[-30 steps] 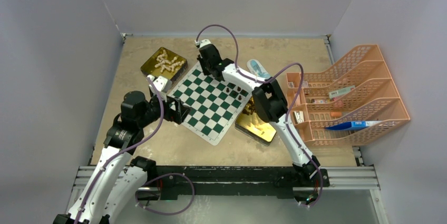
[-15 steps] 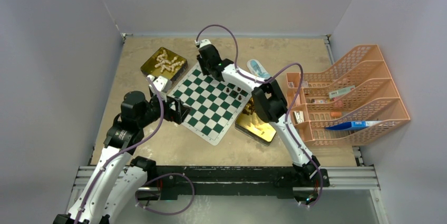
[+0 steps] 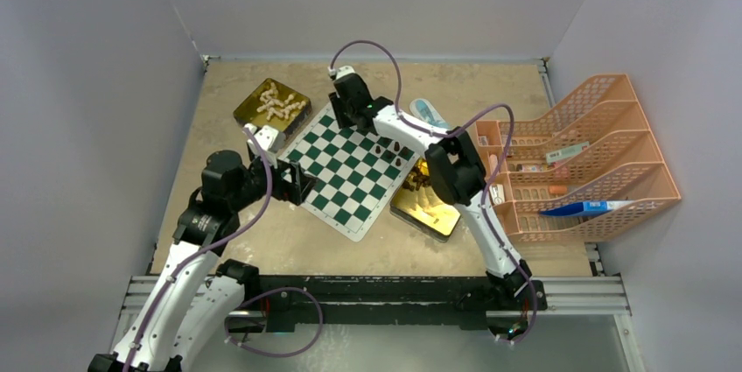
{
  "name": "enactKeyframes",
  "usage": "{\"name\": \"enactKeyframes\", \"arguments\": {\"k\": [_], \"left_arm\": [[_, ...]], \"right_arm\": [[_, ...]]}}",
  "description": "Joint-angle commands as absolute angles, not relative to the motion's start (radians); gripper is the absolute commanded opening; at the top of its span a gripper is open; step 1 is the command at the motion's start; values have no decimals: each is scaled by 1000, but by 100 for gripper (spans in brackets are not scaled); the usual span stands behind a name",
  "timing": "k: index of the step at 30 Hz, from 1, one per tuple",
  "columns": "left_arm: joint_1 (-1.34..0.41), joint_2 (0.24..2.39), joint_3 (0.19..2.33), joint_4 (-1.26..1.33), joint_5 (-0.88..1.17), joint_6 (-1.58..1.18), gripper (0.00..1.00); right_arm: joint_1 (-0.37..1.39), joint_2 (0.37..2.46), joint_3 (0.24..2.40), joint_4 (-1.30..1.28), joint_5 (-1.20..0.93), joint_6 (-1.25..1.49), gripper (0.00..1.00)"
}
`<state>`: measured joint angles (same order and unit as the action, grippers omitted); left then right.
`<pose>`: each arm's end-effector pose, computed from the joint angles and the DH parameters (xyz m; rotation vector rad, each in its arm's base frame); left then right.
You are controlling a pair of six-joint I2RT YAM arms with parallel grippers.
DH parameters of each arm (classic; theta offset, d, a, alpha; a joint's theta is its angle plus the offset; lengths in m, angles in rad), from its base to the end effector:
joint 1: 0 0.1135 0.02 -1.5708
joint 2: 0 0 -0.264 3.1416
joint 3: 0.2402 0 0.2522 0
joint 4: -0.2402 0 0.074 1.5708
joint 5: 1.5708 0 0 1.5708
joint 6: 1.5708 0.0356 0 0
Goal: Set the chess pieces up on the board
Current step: Adjust the chess piece on the chessboard, then pick up the chess piece from the storage box.
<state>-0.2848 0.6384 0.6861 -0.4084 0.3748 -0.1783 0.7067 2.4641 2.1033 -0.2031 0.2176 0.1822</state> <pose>0.1403 -0.0547 0.3046 0.3586 1.9305 -0.6683 0.4369 0.3630 0.1905 -0.4285 2.0905 0.2944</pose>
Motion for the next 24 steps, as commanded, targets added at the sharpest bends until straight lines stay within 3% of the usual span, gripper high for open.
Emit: {"name": "enactKeyframes", "arguments": {"k": [1,10,15,24], "left_arm": [[-288,648,717,-369,346,-223,90],[-288,676,764,-411,321,-342,91],[-288,690,788,-443,366,-336,96],[-288,641,726,-379,431,-293,96]], "right_arm": [[707,2231,2013,-195,211,257,43],[708,2011,1817,-335,266,388,40],[707,1841,1639,-367,288,504,39],[708,1592,1356,-547,488,805,42]]}}
